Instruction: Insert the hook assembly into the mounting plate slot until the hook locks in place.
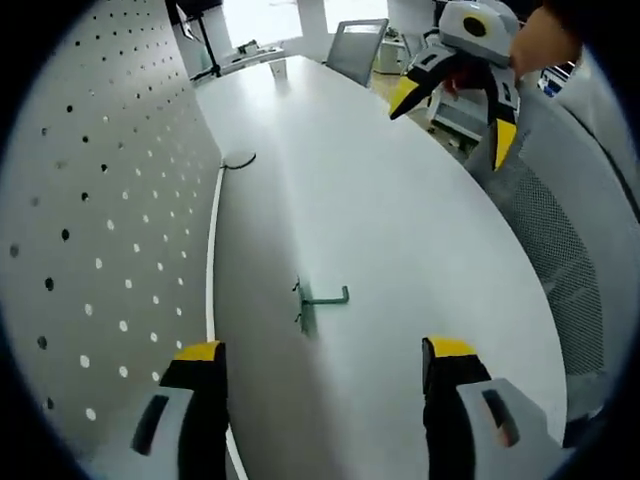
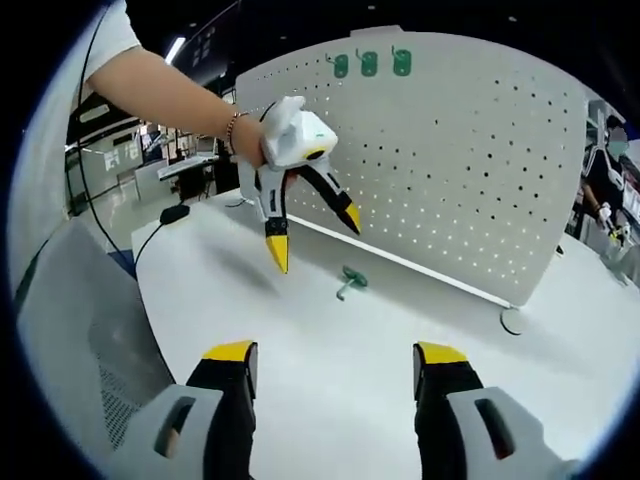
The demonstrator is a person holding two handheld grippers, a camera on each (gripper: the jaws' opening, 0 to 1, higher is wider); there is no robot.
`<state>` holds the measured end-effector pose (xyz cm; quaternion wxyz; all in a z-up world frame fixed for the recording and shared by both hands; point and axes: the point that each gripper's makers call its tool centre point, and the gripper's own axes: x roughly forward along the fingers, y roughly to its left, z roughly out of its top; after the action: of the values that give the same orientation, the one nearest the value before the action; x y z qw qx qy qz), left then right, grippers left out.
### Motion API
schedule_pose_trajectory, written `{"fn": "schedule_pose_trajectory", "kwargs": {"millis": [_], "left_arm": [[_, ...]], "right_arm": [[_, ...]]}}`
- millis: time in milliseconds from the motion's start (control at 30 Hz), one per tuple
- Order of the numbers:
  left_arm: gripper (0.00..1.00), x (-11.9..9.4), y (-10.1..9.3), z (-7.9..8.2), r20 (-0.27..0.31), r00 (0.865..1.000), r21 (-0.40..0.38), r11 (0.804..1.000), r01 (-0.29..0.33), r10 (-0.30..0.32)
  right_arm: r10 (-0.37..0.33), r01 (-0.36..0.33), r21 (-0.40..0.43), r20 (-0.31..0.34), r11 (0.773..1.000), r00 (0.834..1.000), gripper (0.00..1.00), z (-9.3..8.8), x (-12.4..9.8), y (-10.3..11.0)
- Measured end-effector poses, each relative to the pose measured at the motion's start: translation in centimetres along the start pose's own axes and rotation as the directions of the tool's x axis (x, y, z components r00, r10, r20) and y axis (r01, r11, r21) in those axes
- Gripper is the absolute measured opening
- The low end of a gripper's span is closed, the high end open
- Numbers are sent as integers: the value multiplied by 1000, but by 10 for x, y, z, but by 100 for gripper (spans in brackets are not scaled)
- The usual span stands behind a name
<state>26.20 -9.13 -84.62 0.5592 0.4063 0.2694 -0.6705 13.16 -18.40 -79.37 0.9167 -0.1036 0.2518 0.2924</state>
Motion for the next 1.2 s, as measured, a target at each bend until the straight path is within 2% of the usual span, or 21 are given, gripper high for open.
{"fn": "schedule_pose_trajectory", "kwargs": {"millis": [233,367,633,1033,1133,1200], "left_arm": [[82,10,2,6,3,1000,-15,1000,8,-7],[82,16,1,5,-15,1000,3,1000,16,-16],[81,26,3,5,-33,999,-16,1000,16,-17],[80,41,-2,2,-52,997,-42,998,53,-56],[79,44,-7,0,-76,995,-3,998,69,-69],[79,44,-9,0,-77,994,-17,997,77,-78]], "right_arm": [[9,-9,-18,-8,1000,1000,63,0,1,2],[8,-8,-13,-5,1000,1000,63,2,1,2],[6,-6,-4,0,1000,1000,63,2,-1,1],[-14,14,40,3,999,1000,63,-4,-5,-4],[-16,16,58,6,998,1000,62,-4,-5,-6],[-20,19,74,13,997,1000,62,-4,-5,-7]]}}
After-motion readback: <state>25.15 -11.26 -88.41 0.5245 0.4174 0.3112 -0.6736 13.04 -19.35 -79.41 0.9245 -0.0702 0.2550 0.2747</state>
